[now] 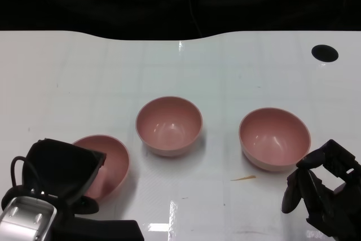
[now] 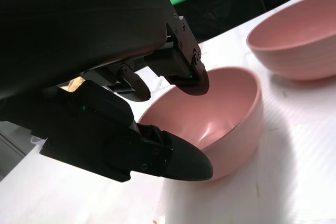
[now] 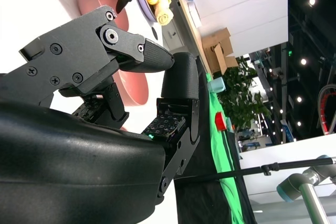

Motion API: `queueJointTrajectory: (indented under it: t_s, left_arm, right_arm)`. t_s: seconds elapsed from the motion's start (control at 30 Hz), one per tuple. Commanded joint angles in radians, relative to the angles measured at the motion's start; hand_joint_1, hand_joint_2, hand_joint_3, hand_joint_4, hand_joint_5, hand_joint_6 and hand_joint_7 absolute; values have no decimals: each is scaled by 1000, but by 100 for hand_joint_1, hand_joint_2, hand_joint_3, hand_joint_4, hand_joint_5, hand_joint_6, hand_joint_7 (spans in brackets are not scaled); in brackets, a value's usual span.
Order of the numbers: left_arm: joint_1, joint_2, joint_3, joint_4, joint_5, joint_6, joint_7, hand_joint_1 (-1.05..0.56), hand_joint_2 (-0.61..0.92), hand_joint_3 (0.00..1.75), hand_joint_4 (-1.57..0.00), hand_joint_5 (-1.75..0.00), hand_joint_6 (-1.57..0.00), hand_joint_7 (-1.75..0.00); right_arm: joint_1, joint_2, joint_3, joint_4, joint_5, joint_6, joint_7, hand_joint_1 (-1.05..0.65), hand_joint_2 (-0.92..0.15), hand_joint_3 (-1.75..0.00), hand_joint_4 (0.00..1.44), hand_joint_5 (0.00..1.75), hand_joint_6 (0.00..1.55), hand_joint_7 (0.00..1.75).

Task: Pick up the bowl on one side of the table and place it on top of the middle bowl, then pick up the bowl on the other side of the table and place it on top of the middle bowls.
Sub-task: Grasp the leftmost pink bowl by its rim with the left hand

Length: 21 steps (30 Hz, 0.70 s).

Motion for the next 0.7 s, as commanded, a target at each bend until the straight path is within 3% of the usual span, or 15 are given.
queueJointTrajectory:
  t_s: [0.03, 0.7]
  left_arm:
    - [-41, 4, -13, 89, 2, 5, 82, -78, 92, 18, -73, -3, -76, -4]
    - [-123, -49, -98, 356, -82, 30, 315, -74, 92, 24, -86, -4, -84, -3]
  right_arm:
    - [3, -14, -9, -23, 12, 11, -10, -19, -63, -83, 89, 164, 82, 132]
    - [8, -9, -6, -27, 15, 6, -5, -19, -65, -82, 89, 163, 82, 132]
